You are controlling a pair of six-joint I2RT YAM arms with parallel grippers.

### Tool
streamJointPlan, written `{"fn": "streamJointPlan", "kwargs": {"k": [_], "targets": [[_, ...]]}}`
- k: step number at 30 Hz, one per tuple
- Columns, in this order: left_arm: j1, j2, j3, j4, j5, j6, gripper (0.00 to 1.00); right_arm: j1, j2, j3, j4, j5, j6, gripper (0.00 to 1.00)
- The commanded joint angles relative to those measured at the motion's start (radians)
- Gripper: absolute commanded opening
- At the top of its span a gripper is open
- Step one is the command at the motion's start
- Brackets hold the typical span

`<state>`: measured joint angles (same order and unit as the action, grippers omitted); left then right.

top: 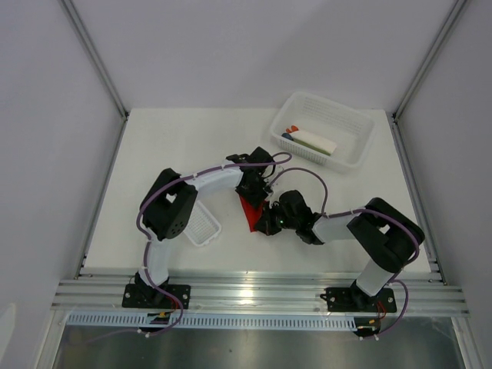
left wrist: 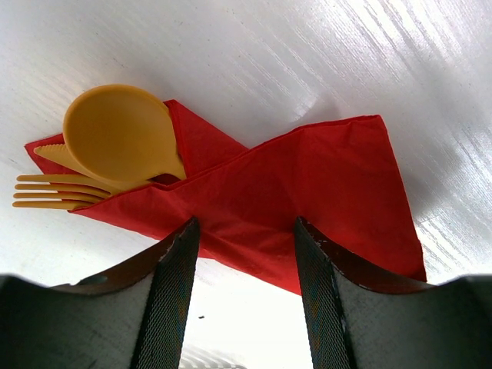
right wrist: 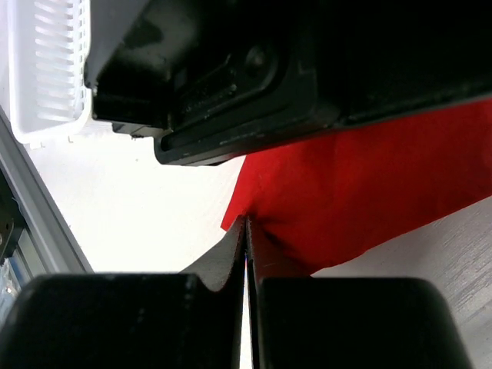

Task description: Place the utensils on the paper napkin and roll it up

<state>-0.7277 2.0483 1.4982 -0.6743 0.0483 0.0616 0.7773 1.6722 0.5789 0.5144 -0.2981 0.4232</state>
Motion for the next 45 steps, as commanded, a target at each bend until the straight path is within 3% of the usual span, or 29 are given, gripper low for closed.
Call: {"fn": "streamJointPlan", "kwargs": {"k": [1, 9, 17, 33, 43, 45], "targets": [[0.001, 0.016, 0.022, -0.022, 0.013, 0.009, 0.57, 0.008, 0.008, 0.010, -0.002, 0.031, -0.041, 0.00], [0.001, 0.023, 0.025, -0.024, 0.004, 0.015, 0.57, 0.045, -0.041, -0.011, -0.071, 0.054, -0.052, 0.00], [0.001, 0.013, 0.023, -0.024, 0.013, 0.020, 0.57, 0.047, -0.215, 0.085, -0.194, 0.123, -0.104, 0.00], [0.001, 0.007, 0.023, -0.024, 0.013, 0.027, 0.58, 0.028, -0.065, 0.042, -0.197, 0.194, -0.075, 0.00], [0.001, 0.004, 0.027, -0.025, 0.018, 0.032, 0.59, -0.015, -0.239, 0.053, -0.344, 0.192, 0.048, 0.00], [0.001, 0.001, 0.028, -0.028, 0.019, 0.030, 0.59, -0.067, -0.243, 0.058, -0.343, 0.154, 0.095, 0.09]]}}
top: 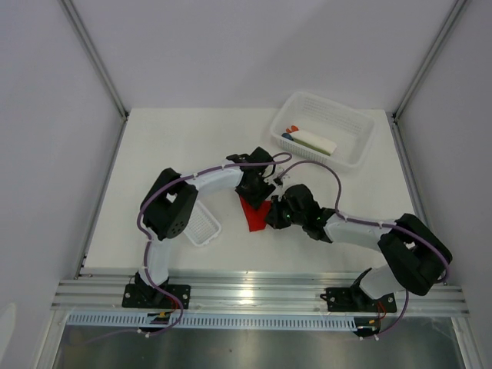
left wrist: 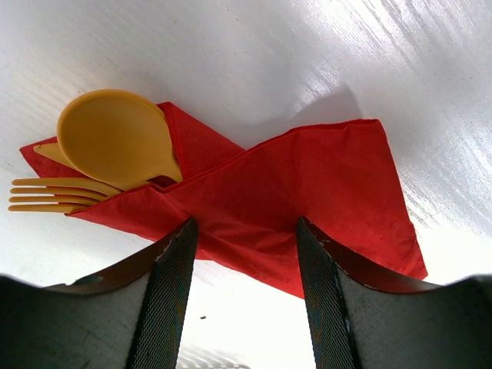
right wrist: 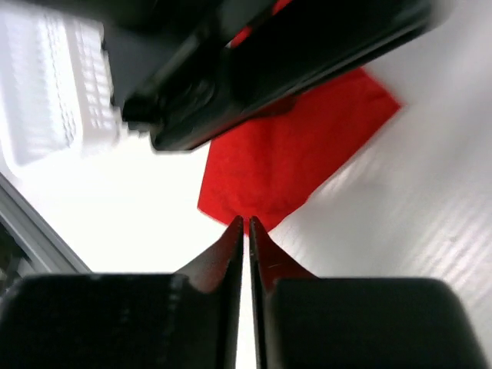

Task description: Place the utensils on the paper napkin and roll it up

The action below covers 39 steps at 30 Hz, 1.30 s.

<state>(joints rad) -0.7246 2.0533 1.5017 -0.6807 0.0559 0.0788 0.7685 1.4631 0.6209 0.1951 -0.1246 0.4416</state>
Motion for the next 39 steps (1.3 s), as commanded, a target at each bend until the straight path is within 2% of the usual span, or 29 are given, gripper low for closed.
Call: {"fn": "streamJointPlan", "kwargs": {"k": [1, 2, 5, 8, 18, 28, 35, 37, 39], "targets": [[-0.002, -0.005, 0.026, -0.023, 0.013, 0.013, 0.59, -0.072, -0.027, 0.014, -0.013, -0.036, 0.091, 0.14], [-0.002, -0.007, 0.026, -0.025, 0.013, 0.013, 0.59, -0.086, -0.015, 0.014, -0.007, -0.053, 0.103, 0.26], [-0.002, -0.013, 0.023, -0.025, 0.010, 0.013, 0.59, -0.109, 0.046, 0.011, 0.015, -0.092, 0.137, 0.40], [-0.004, -0.013, 0.022, -0.025, 0.012, 0.013, 0.59, -0.126, 0.111, 0.010, 0.056, -0.141, 0.178, 0.45], [-0.002, -0.010, 0.023, -0.026, 0.012, 0.013, 0.59, -0.140, 0.267, 0.014, 0.161, -0.263, 0.252, 0.45], [-0.004, -0.009, 0.023, -0.025, 0.012, 0.015, 0.59, -0.189, 0.327, -0.001, 0.240, -0.302, 0.333, 0.35], [-0.002, -0.010, 0.025, -0.026, 0.015, 0.016, 0.60, -0.209, 0.336, -0.001, 0.283, -0.300, 0.379, 0.06], [-0.002, -0.013, 0.029, -0.029, 0.016, 0.018, 0.60, -0.210, 0.338, -0.001, 0.293, -0.305, 0.379, 0.01], [-0.004, -0.016, 0.032, -0.033, 0.012, 0.021, 0.61, -0.212, 0.333, -0.003, 0.297, -0.306, 0.381, 0.00]]}}
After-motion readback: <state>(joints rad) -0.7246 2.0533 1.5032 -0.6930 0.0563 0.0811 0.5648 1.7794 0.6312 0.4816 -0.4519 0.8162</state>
